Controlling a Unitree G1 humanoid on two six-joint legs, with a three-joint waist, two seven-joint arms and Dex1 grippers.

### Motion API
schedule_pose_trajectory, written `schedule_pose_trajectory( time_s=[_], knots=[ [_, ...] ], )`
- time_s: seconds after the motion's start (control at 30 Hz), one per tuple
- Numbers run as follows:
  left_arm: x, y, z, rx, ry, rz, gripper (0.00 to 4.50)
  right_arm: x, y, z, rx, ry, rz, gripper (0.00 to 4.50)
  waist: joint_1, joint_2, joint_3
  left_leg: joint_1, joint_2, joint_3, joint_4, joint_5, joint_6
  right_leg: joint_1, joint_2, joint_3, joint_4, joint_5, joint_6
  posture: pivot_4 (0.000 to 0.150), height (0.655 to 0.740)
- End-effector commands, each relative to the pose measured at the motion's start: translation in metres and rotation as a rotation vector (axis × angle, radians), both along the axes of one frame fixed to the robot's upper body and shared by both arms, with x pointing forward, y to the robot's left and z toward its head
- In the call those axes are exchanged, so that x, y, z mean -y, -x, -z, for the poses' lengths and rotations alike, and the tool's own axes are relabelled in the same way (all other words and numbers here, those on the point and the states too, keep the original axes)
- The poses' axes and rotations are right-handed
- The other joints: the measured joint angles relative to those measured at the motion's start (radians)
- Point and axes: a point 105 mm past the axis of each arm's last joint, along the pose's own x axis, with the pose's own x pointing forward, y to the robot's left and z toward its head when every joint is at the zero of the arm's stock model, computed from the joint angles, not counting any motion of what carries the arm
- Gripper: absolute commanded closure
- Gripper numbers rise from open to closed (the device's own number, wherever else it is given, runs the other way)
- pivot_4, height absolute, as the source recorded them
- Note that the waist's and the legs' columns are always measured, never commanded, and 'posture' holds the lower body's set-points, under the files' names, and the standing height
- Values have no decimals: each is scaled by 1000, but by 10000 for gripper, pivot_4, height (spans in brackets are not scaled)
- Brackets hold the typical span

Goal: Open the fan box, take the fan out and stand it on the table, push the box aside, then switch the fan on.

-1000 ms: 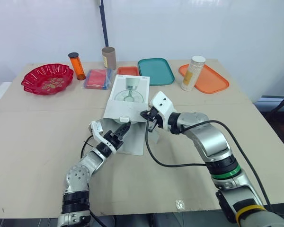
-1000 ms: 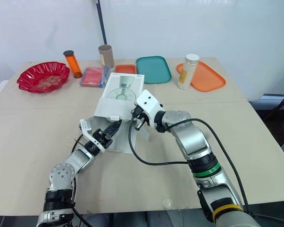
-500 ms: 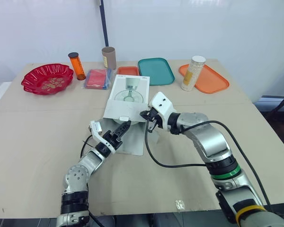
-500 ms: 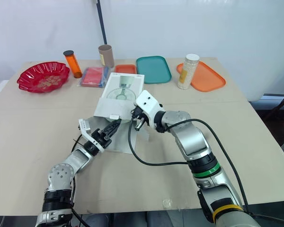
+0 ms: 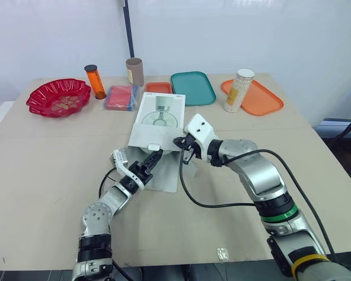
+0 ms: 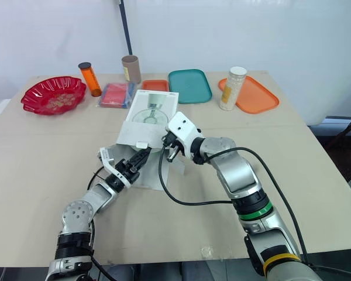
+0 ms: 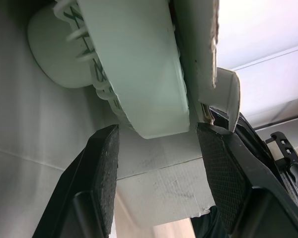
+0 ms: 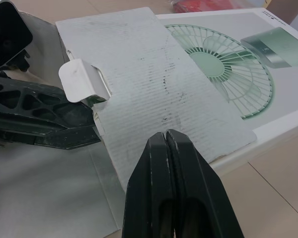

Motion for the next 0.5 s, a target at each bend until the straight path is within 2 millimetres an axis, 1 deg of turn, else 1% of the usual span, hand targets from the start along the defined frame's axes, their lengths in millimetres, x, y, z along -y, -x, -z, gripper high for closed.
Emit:
schedule_pose_trajectory(
  time_s=[0.03,0.33,0.43,0.47,0.5],
  knots=[
    [-5,-1,-5,13,18,-21,18847,-3,3,1,4,12,-16,45000,0,0,0,0,0,0,0,0,0,0,0,0,0,0,0,1500,7400],
    [-5,-5,-7,8,47,-33,18847,-2,3,2,4,13,-12,45000,0,0,0,0,0,0,0,0,0,0,0,0,0,0,0,1500,7400],
    [-5,-7,-7,2,63,-39,26657,-2,3,2,4,13,-9,45000,0,0,0,0,0,0,0,0,0,0,0,0,0,0,0,1500,7400],
    [-4,-6,-7,2,63,-37,30267,-2,3,2,4,14,-9,45000,0,0,0,0,0,0,0,0,0,0,0,0,0,0,0,1500,7400],
    [-4,-6,-7,1,61,-35,32636,-2,3,2,4,14,-8,45000,1,0,0,0,0,0,0,0,0,0,0,0,0,0,0,1500,7400]
  ],
)
